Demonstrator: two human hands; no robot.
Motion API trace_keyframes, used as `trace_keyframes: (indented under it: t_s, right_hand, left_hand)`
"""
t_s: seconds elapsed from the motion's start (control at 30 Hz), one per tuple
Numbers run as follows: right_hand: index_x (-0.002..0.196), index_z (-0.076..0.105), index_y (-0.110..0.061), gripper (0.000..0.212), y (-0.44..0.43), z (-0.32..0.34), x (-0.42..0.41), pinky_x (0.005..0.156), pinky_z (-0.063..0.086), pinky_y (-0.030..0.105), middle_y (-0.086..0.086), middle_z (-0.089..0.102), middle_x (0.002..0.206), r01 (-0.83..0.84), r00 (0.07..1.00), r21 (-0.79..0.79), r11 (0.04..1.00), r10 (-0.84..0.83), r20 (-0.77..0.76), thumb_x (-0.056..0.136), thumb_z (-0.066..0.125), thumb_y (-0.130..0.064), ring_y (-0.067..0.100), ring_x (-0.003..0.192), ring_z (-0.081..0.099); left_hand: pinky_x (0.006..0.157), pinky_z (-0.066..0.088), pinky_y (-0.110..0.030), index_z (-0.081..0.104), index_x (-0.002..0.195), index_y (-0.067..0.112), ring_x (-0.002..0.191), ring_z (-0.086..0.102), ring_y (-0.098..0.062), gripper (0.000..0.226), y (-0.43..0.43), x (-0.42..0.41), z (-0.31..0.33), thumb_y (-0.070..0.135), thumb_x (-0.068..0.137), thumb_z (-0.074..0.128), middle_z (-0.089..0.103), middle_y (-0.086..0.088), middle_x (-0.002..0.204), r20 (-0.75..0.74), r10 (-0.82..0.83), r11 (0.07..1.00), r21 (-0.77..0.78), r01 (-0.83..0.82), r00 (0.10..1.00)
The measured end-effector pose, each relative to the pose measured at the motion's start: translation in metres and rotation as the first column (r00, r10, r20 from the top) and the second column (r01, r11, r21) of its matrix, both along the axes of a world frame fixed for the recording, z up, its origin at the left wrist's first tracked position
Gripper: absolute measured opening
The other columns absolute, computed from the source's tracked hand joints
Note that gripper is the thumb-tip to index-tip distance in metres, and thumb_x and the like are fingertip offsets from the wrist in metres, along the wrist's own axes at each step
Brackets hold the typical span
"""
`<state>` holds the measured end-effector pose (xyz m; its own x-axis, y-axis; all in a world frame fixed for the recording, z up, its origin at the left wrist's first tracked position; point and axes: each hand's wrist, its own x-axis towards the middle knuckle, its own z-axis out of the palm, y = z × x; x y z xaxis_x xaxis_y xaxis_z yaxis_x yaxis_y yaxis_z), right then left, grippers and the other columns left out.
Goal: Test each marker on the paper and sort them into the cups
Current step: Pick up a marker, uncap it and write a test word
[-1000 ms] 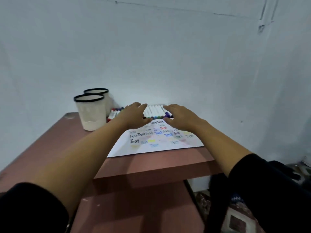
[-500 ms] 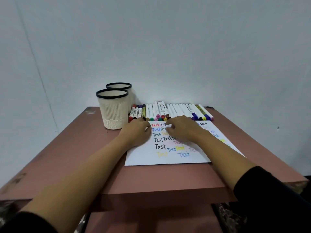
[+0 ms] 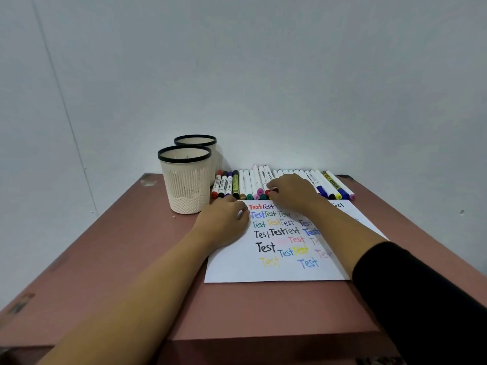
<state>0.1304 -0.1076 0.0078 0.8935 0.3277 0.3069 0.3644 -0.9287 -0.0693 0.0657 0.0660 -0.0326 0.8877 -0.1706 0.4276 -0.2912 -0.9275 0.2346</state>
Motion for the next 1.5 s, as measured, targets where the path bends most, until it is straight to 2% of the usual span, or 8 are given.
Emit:
trace_keyframes:
  t_s: [0.3,0.47,0.57,0.8,0.97,1.1,1.3,1.5]
  right_hand:
    - [0.111,0.068,-0.005,0.029,-0.007,-0.005,0.003,0.067,0.04,0.027,0.016,0.067,0.104,0.024,0.986,0.407,0.913,-0.09,0.143,0.09,0.048,-0.006,0.027,0.09,0.058]
    - [0.103,0.071,-0.003,0.023,-0.027,0.011,-0.019,0.055,0.033,0.009,0.012,0.066,0.095,-0.055,0.954,0.763,0.644,-0.191,0.231,0.087,0.054,-0.003,0.015,0.073,0.051]
    - [0.093,0.07,-0.011,0.018,-0.036,0.019,-0.044,0.055,0.04,0.014,0.006,0.066,0.082,-0.103,0.974,0.927,0.361,-0.153,0.168,0.085,0.057,-0.003,0.013,0.068,0.054]
    - [0.073,0.066,-0.012,0.025,-0.032,0.011,-0.072,0.068,0.054,0.025,0.003,0.061,0.077,-0.055,0.993,0.991,0.12,0.113,0.042,0.084,0.054,0.007,0.014,0.063,0.057]
    - [0.08,0.066,-0.011,0.023,-0.026,0.008,-0.074,0.07,0.058,0.026,0.005,0.061,0.076,-0.016,0.971,1.0,0.019,0.239,0.011,0.088,0.053,0.006,0.015,0.064,0.059]
    - [0.101,0.06,-0.01,0.014,-0.02,0.006,-0.076,0.071,0.06,0.03,0.004,0.066,0.073,0.138,0.911,0.959,-0.246,0.412,-0.026,0.09,0.059,-0.002,0.017,0.067,0.066]
    - [0.088,0.063,-0.005,0.015,-0.001,-0.005,-0.081,0.054,0.052,0.021,0.005,0.06,0.07,0.254,0.804,0.965,0.074,0.538,-0.252,0.088,0.065,-0.019,0.011,0.056,0.057]
    - [0.077,0.063,-0.005,0.017,-0.003,-0.007,-0.079,0.05,0.048,0.017,0.002,0.06,0.061,0.218,0.817,0.975,0.035,0.54,-0.202,0.09,0.062,-0.017,0.007,0.05,0.053]
  left_hand:
    - [0.085,0.048,-0.037,0.065,0.111,0.02,0.101,0.056,-0.02,0.031,0.001,0.0,-0.001,0.034,0.093,0.044,0.059,-0.003,0.116,0.009,-0.022,0.999,-0.042,0.023,1.0]
    - [0.084,0.046,-0.031,0.064,0.115,0.012,0.105,0.055,-0.023,0.028,0.0,-0.001,0.003,0.022,0.093,0.049,0.058,-0.007,0.119,0.171,-0.043,0.988,-0.141,0.067,0.984]
    - [0.082,0.045,-0.029,0.062,0.118,0.008,0.104,0.057,-0.026,0.029,-0.003,-0.004,0.007,0.016,0.091,0.055,0.058,-0.011,0.115,0.278,-0.062,0.975,-0.186,0.117,0.959]
    - [0.107,0.03,-0.032,0.035,0.142,0.011,0.133,0.035,-0.024,0.056,-0.008,-0.012,0.011,0.03,0.092,0.054,0.038,-0.011,0.143,0.234,-0.11,0.984,-0.11,0.138,0.966]
    - [0.086,0.035,-0.024,0.045,0.132,0.01,0.112,0.048,-0.02,0.039,-0.008,-0.016,0.013,0.027,0.097,0.044,0.054,-0.007,0.123,0.148,-0.083,0.987,-0.124,0.101,0.986]
    - [0.068,0.038,-0.03,0.049,0.118,0.01,0.09,0.052,-0.022,0.028,-0.01,-0.02,0.016,0.029,0.097,0.043,0.058,-0.007,0.106,0.138,-0.069,0.992,-0.098,0.083,0.988]
    - [0.067,0.041,-0.034,0.049,0.117,0.013,0.085,0.056,-0.025,0.029,-0.014,-0.024,0.017,0.032,0.095,0.047,0.062,-0.006,0.098,0.17,-0.129,0.982,-0.117,0.15,0.977]
    - [0.066,0.031,-0.023,0.053,0.112,0.006,0.077,0.046,-0.015,0.03,-0.021,-0.024,0.016,0.03,0.097,0.045,0.056,-0.003,0.09,0.089,-0.192,0.957,-0.202,0.207,0.977]
